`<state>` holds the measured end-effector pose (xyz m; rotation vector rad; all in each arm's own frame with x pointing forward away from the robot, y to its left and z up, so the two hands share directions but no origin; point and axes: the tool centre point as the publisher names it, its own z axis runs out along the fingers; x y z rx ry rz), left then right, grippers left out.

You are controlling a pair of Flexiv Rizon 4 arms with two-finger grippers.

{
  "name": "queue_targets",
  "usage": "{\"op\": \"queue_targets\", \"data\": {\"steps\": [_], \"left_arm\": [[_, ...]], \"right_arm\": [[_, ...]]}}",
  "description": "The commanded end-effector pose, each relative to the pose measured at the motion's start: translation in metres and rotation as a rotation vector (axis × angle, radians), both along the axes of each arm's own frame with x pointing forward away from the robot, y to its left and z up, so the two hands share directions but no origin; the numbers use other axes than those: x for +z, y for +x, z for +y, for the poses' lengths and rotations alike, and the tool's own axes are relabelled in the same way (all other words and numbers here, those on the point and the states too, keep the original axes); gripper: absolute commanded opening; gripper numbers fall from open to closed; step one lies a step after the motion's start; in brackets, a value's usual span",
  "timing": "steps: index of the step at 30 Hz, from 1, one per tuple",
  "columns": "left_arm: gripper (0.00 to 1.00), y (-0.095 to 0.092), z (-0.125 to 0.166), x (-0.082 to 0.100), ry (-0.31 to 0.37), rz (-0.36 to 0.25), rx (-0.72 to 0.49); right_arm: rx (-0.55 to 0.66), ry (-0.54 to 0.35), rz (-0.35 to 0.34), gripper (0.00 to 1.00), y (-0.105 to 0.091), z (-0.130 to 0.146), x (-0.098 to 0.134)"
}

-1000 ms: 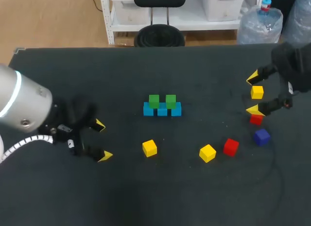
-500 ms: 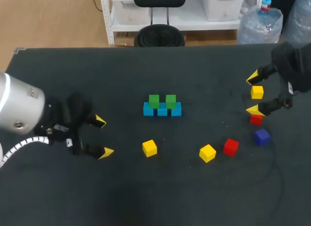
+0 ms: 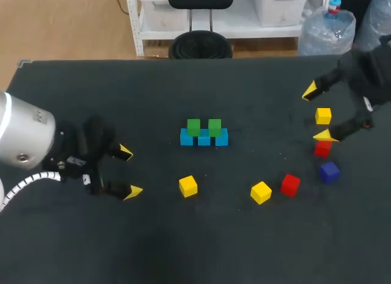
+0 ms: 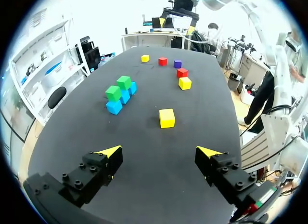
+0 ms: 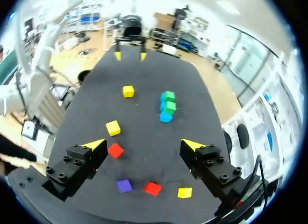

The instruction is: Place the blue cubes, place green cubes on the blue cubes, place the yellow cubes on the green cubes, then place the red cubes on the yellow cubes, and place purple cube on the red cubes.

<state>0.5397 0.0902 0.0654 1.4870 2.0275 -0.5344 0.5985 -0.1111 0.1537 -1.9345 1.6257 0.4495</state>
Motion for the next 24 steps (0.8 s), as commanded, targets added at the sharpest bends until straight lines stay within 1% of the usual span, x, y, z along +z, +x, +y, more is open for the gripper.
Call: {"op": "queue_targets", "data": {"steps": [1,8,12,18,22,24], "left_arm": [[1.0,-0.001,0.002,0.0,-0.006,-0.003,-0.001],[1.0,-0.001,0.002,0.0,-0.006,-0.003,-0.001],[1.0,-0.001,0.002,0.0,-0.006,-0.003,-0.001],[1.0,-0.001,0.002,0.0,-0.006,-0.003,-0.001],[1.0,-0.001,0.002,0.0,-0.006,-0.003,-0.001],[1.0,-0.001,0.002,0.0,-0.006,-0.003,-0.001]], "right_arm": [[0.065,-0.011,0.029,1.0,-0.003,-0.004,0.0],[0.166,-0.063,0.056,1.0,-0.026,0.005,-0.023],[0.2,-0.086,0.066,1.0,-0.039,0.013,-0.034],[0.245,-0.121,0.07,1.0,-0.052,0.021,-0.046],[0.29,-0.147,0.064,1.0,-0.062,0.027,-0.059],[0.307,-0.152,0.075,1.0,-0.065,0.031,-0.066]]}}
